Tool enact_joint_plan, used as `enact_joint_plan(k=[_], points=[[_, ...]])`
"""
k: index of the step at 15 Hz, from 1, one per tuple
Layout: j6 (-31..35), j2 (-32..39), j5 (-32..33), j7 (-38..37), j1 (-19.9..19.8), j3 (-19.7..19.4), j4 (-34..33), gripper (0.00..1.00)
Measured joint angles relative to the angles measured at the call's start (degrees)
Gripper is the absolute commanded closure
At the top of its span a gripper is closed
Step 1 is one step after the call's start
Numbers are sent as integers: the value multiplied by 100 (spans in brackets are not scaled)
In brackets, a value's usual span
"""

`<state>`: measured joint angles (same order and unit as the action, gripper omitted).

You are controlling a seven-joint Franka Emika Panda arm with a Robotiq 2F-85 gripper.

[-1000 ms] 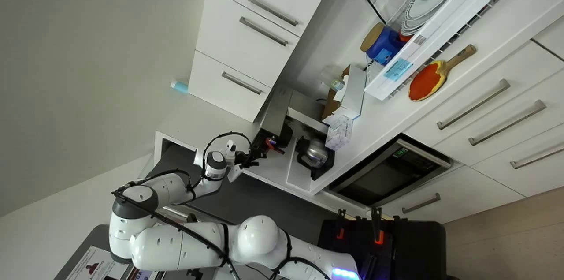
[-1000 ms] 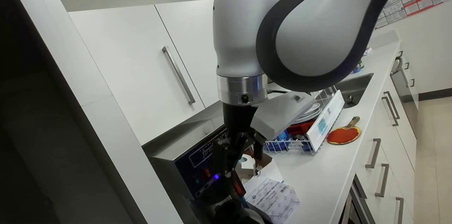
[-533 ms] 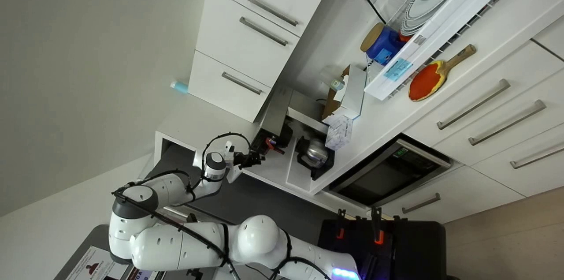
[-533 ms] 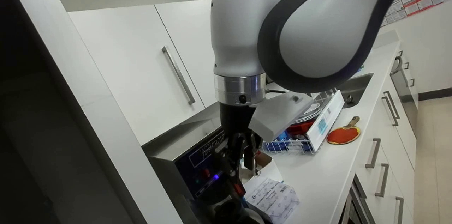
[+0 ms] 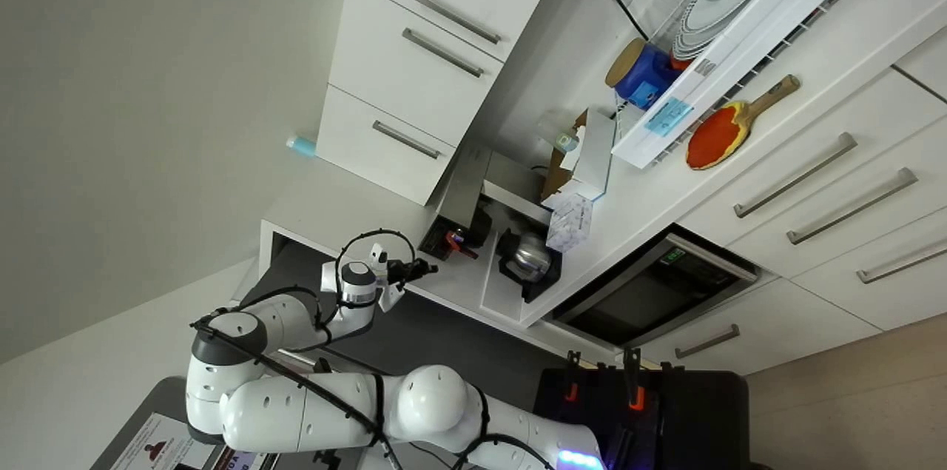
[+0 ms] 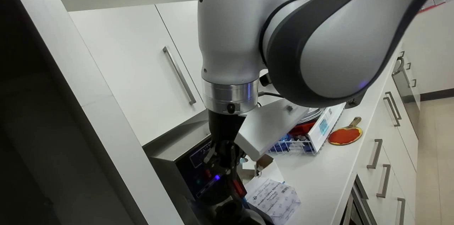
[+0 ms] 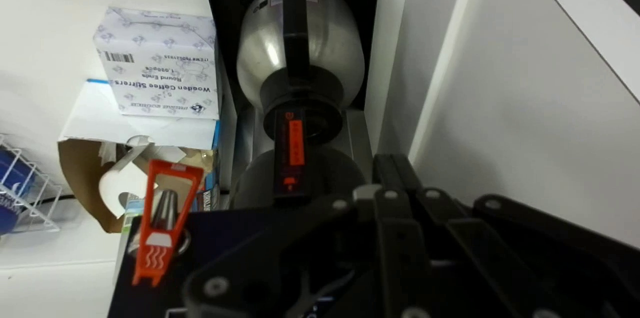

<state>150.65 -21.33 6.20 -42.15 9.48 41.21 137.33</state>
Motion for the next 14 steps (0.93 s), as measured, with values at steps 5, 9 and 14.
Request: enact_joint_plan(k=[5,9,14], points=[[176,232,344,-303,-318,230,-194,99],[177,250,350,-303,-314,227,-204,100],[203,253,351,-303,-352,185,-206,100]])
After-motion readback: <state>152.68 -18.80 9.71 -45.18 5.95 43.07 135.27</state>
